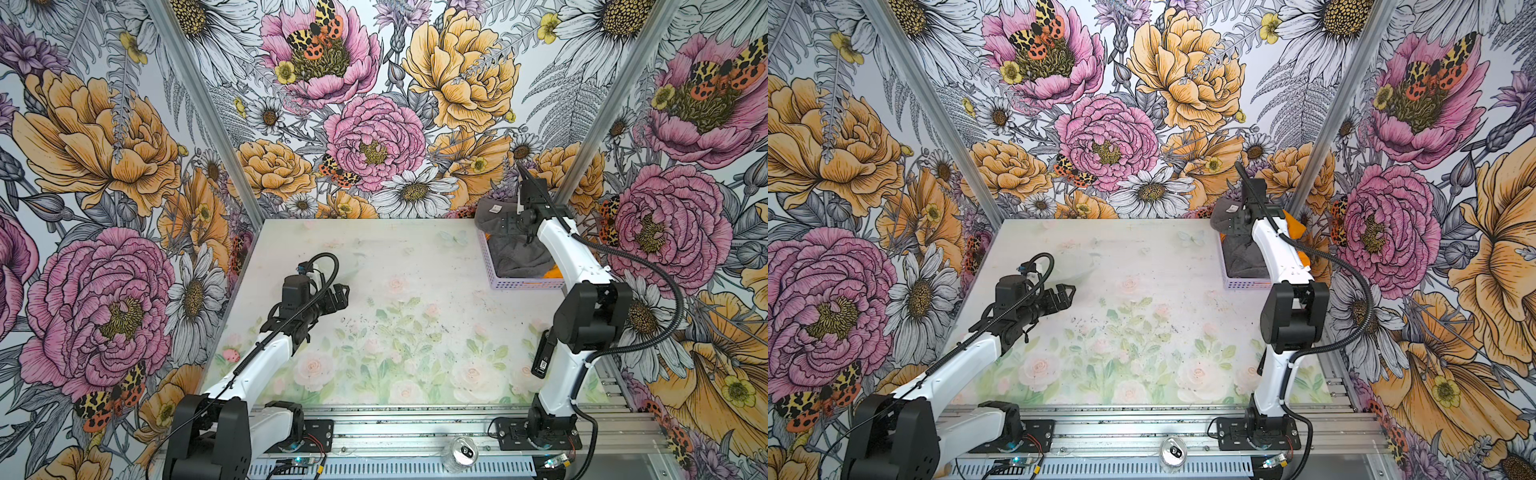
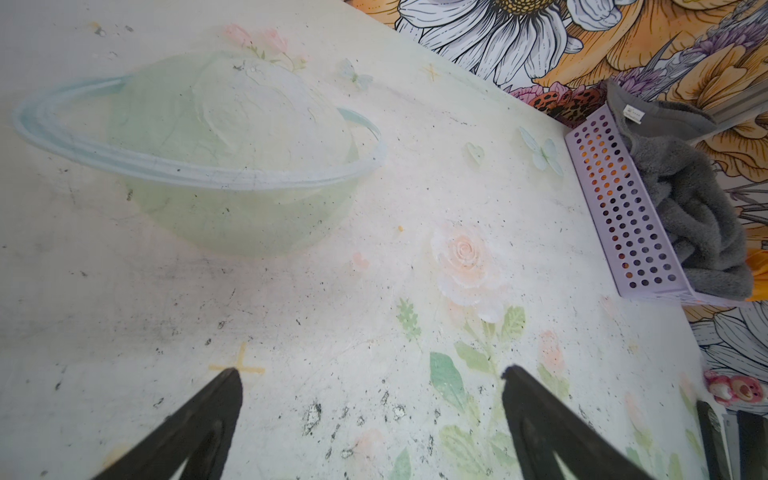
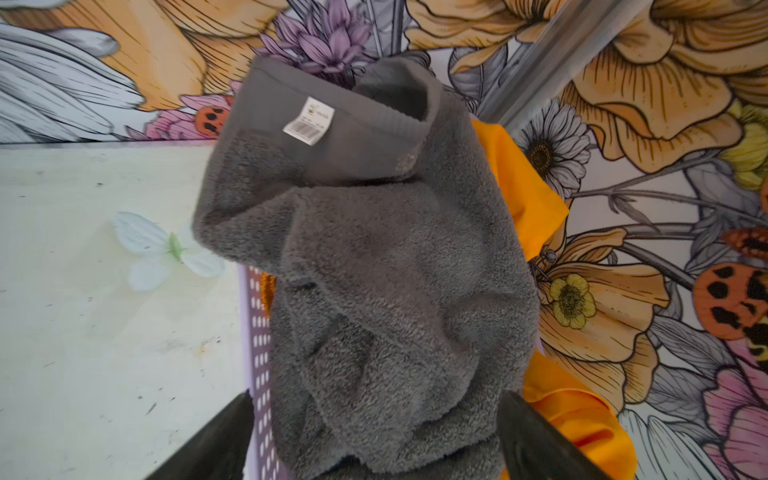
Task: Fold and stack the mixed laundry pile
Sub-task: 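Lift the grey towel out of the basket with the right gripper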
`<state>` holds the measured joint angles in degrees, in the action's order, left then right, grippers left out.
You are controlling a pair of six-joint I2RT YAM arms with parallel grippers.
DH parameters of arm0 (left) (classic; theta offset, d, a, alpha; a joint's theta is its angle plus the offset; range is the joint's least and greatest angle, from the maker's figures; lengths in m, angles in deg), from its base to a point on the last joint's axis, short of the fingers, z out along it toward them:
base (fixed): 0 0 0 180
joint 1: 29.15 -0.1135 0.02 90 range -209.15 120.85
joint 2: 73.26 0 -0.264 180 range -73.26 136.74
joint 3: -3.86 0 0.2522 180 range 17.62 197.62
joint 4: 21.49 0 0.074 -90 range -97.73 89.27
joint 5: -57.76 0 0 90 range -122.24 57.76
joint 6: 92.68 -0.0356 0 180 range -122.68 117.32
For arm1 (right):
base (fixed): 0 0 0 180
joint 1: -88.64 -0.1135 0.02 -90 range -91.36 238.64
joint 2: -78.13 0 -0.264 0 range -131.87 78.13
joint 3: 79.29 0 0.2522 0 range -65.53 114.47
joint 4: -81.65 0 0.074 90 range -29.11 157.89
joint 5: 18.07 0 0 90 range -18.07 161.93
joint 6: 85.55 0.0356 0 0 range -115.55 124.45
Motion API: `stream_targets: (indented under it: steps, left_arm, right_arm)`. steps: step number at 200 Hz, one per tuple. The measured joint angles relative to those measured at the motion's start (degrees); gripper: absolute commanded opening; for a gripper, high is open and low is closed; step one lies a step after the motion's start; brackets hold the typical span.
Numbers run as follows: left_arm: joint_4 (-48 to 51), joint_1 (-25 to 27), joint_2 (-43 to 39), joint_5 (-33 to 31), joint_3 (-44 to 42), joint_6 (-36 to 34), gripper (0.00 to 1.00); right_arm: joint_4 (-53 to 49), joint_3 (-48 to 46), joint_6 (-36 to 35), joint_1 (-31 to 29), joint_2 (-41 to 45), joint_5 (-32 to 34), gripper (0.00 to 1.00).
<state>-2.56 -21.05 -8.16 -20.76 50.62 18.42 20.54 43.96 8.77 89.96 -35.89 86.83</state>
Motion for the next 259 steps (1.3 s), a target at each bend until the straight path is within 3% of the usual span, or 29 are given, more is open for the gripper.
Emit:
stream_targets:
  steps: [10,28,55,77,127,182,259]
  left_arm:
    - [0.0,0.0,0.0,0.0,0.0,0.0,0.99]
    - [0.0,0.0,0.0,0.0,0.0,0.0,0.99]
    - [0.0,0.3,0.3,0.0,0.0,0.0,0.99]
    - [0.0,0.4,0.3,0.0,0.0,0.0,0.99]
    - [0.3,0.4,0.0,0.0,0.0,0.0,0.99]
    - [1.1,0.5,-2.3,0.0,0.0,0.0,0.99]
    - [5.1,0.7,-8.4,-1.6,0.8,0.0,0.99]
  right_arm:
    - [-0.2,0.8,0.3,0.8,-3.2,0.1,0.88]
    - [-1.2,1.1,1.2,2.2,-8.7,-0.2,0.72]
    - [-3.0,1.1,2.6,3.3,-12.9,-1.2,0.18]
    - [-3.1,1.1,3.8,3.4,-11.1,-1.7,0.00]
    - [-3.1,1.3,5.1,1.3,1.8,-2.3,0.00]
    - [-3.0,7.3,5.2,-2.2,15.9,-7.8,0.00]
    - [-2.6,22.2,6.7,-17.5,21.0,-22.1,0.00]
